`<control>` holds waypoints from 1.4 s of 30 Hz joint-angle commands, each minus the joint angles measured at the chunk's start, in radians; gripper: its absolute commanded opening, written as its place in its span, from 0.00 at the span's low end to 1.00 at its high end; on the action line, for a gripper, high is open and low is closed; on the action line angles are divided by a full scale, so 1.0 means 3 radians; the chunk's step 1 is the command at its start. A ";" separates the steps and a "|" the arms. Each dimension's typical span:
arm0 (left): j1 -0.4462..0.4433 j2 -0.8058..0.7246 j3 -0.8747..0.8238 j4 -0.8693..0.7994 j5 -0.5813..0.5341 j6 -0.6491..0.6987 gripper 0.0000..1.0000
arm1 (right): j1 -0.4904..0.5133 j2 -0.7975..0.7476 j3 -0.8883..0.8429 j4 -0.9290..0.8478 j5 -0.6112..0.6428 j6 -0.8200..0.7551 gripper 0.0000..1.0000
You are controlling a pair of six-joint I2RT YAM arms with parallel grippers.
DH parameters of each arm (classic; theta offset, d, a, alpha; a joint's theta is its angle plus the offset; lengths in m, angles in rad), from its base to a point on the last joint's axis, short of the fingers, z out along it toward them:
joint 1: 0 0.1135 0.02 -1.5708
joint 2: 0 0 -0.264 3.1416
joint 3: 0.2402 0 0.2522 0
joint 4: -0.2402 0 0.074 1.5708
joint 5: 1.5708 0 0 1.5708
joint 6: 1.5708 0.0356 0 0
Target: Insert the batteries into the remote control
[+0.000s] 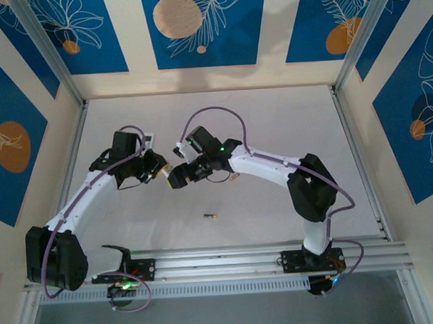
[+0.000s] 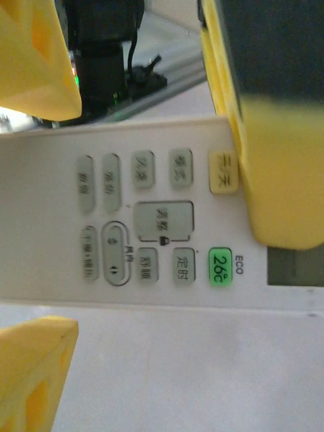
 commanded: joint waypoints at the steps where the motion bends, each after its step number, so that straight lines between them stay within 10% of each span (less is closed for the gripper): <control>1: -0.0021 -0.0099 0.0112 -0.0451 -0.0331 -0.0566 0.08 | 0.0260 -0.0675 -0.0445 0.0685 0.1050 -0.0788 0.83; 7: -0.0018 0.0000 0.0418 -0.1116 -0.0470 -0.1184 0.07 | 0.0831 -0.0650 -0.1215 0.2568 0.2314 -0.2862 0.86; 18: -0.0019 -0.0114 0.0508 -0.1145 -0.0532 -0.1271 0.07 | 0.0831 -0.0140 -0.0883 0.2707 0.2351 -0.2969 0.28; 21: -0.0011 -0.0206 0.0508 -0.0935 -0.0599 -0.1069 0.20 | 0.0787 -0.0250 -0.0870 0.2479 0.2264 -0.2621 0.18; 24: 0.0024 -0.0484 0.0362 -0.0022 -0.0528 -0.0354 0.58 | 0.0544 -0.0488 -0.0712 0.1746 0.1980 -0.1804 0.16; 27: 0.0053 -0.0840 0.0121 0.0928 -0.0346 0.0150 0.84 | -0.0085 -0.0595 -0.0211 0.0670 0.0612 -0.0312 0.13; 31: 0.0187 -0.0805 0.0262 0.1094 0.0099 0.0229 0.88 | -0.0535 -0.0866 -0.0450 0.1425 -0.0528 0.1155 0.14; 42: 0.0233 -0.0306 -0.0185 0.3432 0.1109 -0.1072 0.79 | -0.0610 -0.0563 -0.0348 0.2933 -0.0942 0.2610 0.15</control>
